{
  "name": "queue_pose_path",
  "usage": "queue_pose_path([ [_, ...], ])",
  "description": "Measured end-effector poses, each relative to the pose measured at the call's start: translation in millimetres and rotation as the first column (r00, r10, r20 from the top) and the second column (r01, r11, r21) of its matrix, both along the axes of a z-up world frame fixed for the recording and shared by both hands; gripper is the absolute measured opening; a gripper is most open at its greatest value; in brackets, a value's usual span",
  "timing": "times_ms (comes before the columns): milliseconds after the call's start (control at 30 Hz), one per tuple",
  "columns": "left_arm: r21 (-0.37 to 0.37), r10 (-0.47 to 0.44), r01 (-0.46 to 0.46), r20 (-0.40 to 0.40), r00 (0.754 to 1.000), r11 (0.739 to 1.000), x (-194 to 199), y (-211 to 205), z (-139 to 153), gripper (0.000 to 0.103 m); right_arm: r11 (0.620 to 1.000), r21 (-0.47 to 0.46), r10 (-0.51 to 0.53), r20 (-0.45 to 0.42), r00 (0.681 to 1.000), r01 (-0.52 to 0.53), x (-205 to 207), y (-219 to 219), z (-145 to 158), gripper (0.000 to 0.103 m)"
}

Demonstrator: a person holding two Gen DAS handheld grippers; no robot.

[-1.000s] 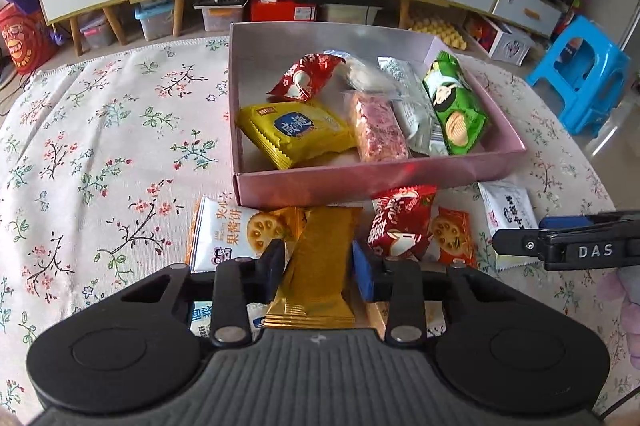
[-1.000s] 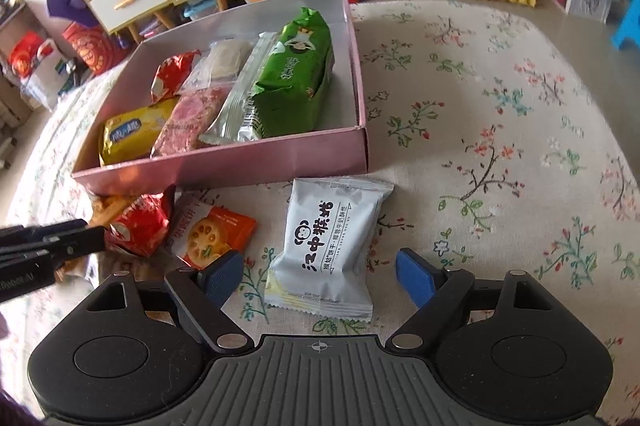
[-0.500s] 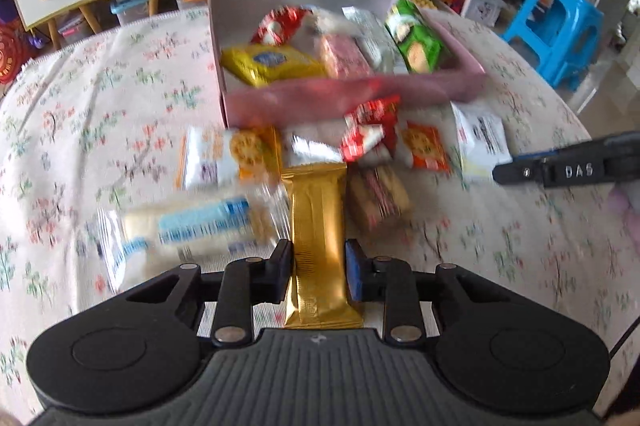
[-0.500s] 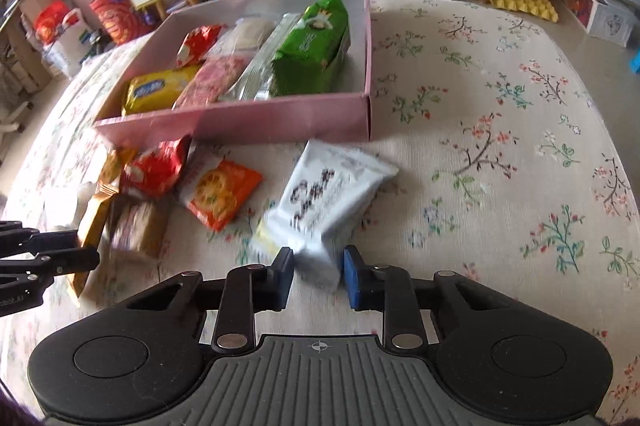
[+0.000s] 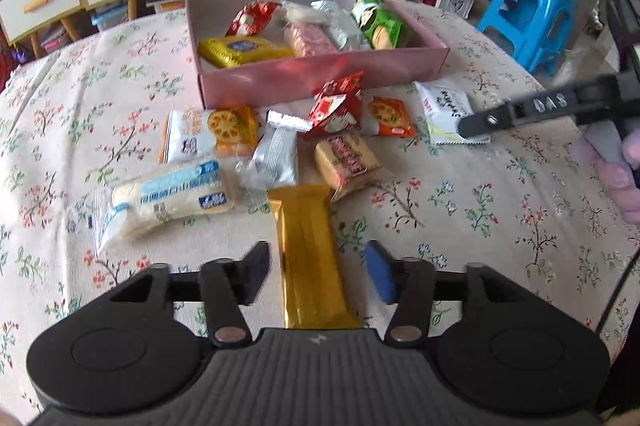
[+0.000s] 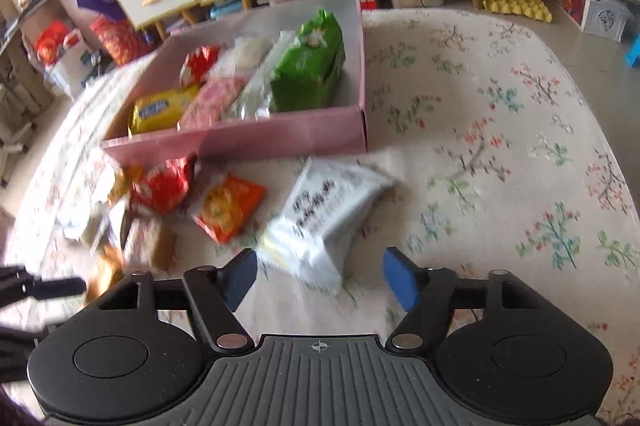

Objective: Organize snacks
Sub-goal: 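Grasp the white black-print pack with the right gripper while the left lifts the gold bar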

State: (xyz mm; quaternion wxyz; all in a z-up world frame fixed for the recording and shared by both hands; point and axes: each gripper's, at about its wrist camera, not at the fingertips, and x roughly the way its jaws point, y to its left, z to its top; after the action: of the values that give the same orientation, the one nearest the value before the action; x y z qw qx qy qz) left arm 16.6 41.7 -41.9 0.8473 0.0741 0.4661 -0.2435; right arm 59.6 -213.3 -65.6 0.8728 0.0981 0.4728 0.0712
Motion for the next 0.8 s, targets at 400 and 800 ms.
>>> queue_pose_path([
  [400,0.057,-0.009,0.009,0.002,1.000,0.998,0.5,-7.1,-10.2,0.051,0.992,-0.126,0.034,0.061,0.998,-0.026,18.1,22.4,-13.2,0.052],
  [800,0.064,-0.006,0.006,-0.011,1.000,0.998,0.1,-6.8,-10.1,0.047,0.951,-0.105,0.291,-0.017,0.956,-0.292,-21.0,27.5,-5.3,0.049],
])
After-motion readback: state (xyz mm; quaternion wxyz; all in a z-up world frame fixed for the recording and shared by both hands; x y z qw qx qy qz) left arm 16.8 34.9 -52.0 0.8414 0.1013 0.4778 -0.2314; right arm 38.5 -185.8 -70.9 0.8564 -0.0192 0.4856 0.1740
